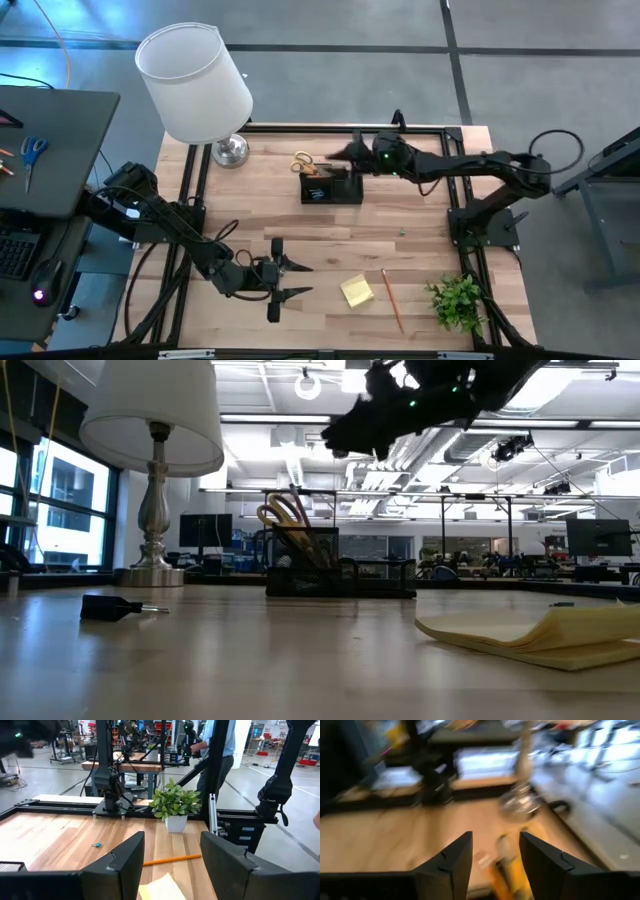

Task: Pick and place office supplies into organizer
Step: Put the orange pencil into the black desk organizer

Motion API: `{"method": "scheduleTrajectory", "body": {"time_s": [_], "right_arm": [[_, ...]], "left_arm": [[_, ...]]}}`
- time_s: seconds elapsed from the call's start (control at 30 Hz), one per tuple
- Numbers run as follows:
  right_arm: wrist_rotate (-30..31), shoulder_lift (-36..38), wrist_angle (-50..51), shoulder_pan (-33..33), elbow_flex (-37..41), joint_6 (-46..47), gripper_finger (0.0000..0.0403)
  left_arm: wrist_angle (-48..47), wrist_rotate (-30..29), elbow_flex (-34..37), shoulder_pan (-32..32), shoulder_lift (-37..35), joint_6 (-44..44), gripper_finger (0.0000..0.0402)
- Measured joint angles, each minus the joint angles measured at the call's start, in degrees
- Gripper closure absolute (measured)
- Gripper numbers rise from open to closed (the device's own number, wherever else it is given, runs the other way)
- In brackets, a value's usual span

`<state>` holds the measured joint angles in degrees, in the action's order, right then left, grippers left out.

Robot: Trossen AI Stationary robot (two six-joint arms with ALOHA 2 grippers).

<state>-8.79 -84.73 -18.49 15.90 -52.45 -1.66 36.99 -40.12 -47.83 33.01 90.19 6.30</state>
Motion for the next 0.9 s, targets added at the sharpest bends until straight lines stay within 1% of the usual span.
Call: {"method": "scheduleTrajectory", "body": {"time_s": [0.07,0.2,0.27,0.37,0.47,0.5,0.57,0.67,0.7,0.8,0.9], "right_arm": [[-1.8,2.2,6.1,-1.3,0.0,-1.2,0.0257],[-1.7,5.3,19.2,-5.4,0.0,-2.2,0.0269],[-1.6,6.1,24.5,-8.3,0.0,-2.2,0.0273],[-1.1,6.1,30.1,-13.0,0.0,1.2,0.0274],[-0.1,5.6,34.4,-17.5,0.0,9.4,0.0274],[0.8,5.6,36.4,-19.0,0.0,12.7,0.0274],[3.5,5.6,39.3,-21.8,0.0,19.1,0.0274],[10.3,5.5,44.4,-26.5,0.0,27.8,0.0274],[12.6,5.2,45.1,-28.3,0.0,30.7,0.0274],[18.5,3.9,46.7,-33.1,0.0,38.5,0.0275],[22.9,2.3,46.6,-37.9,0.0,46.0,0.0275]], "left_arm": [[-0.3,0.0,0.0,0.0,0.0,0.0,0.0218],[-2.9,-0.7,0.0,0.0,-1.4,1.1,0.0218],[-6.0,-1.8,0.0,0.0,-3.0,3.0,0.0218],[-11.5,-1.9,0.0,0.0,-5.6,6.5,0.0218],[-16.4,-1.9,0.0,0.0,-8.3,8.9,0.0218],[-17.9,-1.3,0.0,0.0,-9.0,9.1,0.0218],[-20.1,2.2,0.0,-0.1,-9.8,9.1,0.0218],[-20.6,9.7,0.0,-0.8,-10.0,8.1,0.0218],[-21.2,11.4,0.0,-0.7,-9.9,8.1,0.0218],[-21.1,13.6,0.0,-0.5,-8.7,8.1,0.0218],[-21.3,13.8,0.0,0.4,-7.4,7.9,0.0218]]}}
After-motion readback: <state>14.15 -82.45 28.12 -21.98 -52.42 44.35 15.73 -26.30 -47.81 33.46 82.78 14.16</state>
